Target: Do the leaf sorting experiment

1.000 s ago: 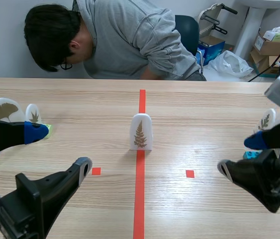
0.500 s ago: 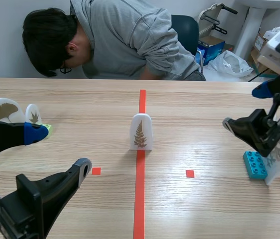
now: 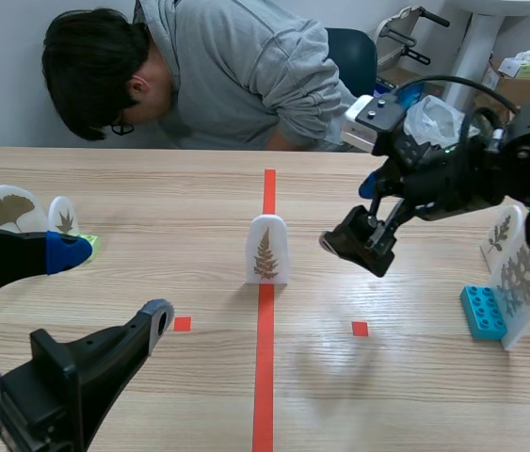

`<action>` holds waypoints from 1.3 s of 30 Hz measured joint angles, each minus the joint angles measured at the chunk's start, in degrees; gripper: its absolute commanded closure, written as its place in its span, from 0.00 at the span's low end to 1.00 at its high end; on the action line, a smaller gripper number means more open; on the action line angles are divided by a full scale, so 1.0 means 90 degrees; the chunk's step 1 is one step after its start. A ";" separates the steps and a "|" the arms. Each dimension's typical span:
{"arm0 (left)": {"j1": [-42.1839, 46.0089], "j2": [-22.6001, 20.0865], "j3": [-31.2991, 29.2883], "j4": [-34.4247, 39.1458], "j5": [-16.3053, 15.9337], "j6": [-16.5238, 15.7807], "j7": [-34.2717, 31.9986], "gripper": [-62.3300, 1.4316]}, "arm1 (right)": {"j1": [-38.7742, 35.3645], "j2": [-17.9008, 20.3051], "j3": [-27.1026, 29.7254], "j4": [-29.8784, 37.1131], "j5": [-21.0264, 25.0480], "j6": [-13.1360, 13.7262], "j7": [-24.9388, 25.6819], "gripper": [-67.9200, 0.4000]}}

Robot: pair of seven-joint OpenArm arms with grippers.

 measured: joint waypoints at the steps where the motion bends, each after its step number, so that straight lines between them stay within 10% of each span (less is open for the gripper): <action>1: 0.0000 0.0000 0.0000 0.0000 0.0000 0.0000 0.0000 0.08 | 0.0129 -0.0112 -0.0073 -0.0170 -0.0095 0.0000 0.0012 0.15; 16: 0.0000 0.0000 0.0000 0.0000 -0.0002 0.0000 0.0000 0.08 | 0.0918 -0.1355 -0.0821 -0.1800 -0.0969 0.0000 0.0580 0.15; 39: 0.0000 0.0000 0.0000 0.0000 0.0000 0.0000 0.0000 0.08 | 0.0782 -0.1387 -0.0818 -0.2390 -0.1637 -0.0002 0.1732 0.35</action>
